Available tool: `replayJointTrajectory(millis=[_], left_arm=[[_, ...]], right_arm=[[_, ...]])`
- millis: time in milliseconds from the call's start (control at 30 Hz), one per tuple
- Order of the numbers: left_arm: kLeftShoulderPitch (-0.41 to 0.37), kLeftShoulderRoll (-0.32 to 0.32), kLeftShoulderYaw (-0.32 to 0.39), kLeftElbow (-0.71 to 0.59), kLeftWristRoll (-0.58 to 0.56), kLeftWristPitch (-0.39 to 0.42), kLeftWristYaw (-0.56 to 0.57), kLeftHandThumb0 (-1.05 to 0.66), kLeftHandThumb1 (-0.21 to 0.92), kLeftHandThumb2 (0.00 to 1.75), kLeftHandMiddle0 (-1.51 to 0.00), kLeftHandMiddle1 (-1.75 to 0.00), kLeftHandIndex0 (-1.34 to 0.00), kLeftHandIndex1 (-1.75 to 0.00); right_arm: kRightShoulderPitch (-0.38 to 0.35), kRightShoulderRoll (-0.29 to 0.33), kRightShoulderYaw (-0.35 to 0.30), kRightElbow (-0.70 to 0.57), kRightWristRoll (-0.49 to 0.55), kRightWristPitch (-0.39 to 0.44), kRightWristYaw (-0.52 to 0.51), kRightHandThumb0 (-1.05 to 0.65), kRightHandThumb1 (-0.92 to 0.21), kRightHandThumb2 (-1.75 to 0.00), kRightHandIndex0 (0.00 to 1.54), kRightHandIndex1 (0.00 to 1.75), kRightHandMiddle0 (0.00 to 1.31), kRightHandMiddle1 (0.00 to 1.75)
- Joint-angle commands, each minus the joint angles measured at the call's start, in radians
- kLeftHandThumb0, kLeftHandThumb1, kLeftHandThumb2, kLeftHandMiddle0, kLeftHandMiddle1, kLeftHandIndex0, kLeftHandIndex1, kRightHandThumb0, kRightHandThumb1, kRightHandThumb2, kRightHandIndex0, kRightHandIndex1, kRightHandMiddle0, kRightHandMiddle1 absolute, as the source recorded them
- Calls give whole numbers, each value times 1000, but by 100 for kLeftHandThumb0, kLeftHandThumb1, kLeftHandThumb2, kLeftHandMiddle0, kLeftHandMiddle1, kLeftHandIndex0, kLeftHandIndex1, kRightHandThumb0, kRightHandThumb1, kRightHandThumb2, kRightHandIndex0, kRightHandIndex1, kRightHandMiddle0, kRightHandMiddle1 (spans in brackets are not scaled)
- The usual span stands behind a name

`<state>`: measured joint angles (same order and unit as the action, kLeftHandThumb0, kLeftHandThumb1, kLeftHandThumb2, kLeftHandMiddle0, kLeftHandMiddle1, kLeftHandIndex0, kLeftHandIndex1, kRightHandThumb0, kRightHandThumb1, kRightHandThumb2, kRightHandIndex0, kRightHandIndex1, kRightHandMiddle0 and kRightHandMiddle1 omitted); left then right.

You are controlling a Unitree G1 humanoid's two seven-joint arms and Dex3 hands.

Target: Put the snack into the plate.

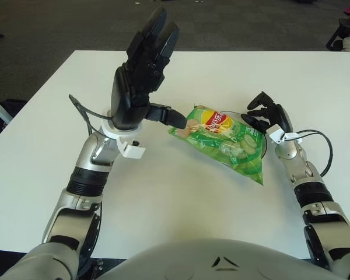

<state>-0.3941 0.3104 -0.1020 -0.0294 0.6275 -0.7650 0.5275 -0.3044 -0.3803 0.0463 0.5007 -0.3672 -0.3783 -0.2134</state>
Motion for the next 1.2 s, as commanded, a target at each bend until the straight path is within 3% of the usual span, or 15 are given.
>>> replayJointTrajectory(millis=[0, 33, 133, 233, 367, 1167], left_arm=[[-161, -120, 108, 595, -423, 24, -191, -22, 79, 50, -44, -1, -34, -3], [-179, -147, 127, 655, -517, 56, -252, -25, 82, 45, -44, -1, -35, -3], [-182, -173, 139, 663, -590, 86, -318, -39, 89, 36, -49, -3, -38, -4], [-188, -221, 176, 672, -738, 167, -454, -45, 91, 36, -52, -3, -39, -4], [-205, -259, 218, 745, -837, 186, -559, -51, 92, 44, -54, -3, -40, -4], [-246, -265, 333, 1019, -911, -11, -792, -60, 92, 59, -60, -2, -43, -5]], right_arm=[[11, 32, -42, 37, 63, -17, -19, -35, -92, -40, 103, 15, 32, 161], [12, 47, -61, 40, 93, -35, -25, -35, -92, -40, 103, 15, 32, 161], [14, 77, -100, 42, 164, -70, -22, -35, -92, -39, 105, 16, 33, 159], [17, 101, -137, 34, 231, -79, -14, -35, -92, -40, 107, 18, 32, 160], [26, 107, -159, 17, 267, -79, -12, -35, -92, -43, 109, 20, 29, 163], [31, 147, -255, -27, 379, -54, 24, -35, -92, -51, 111, 31, 20, 173]])
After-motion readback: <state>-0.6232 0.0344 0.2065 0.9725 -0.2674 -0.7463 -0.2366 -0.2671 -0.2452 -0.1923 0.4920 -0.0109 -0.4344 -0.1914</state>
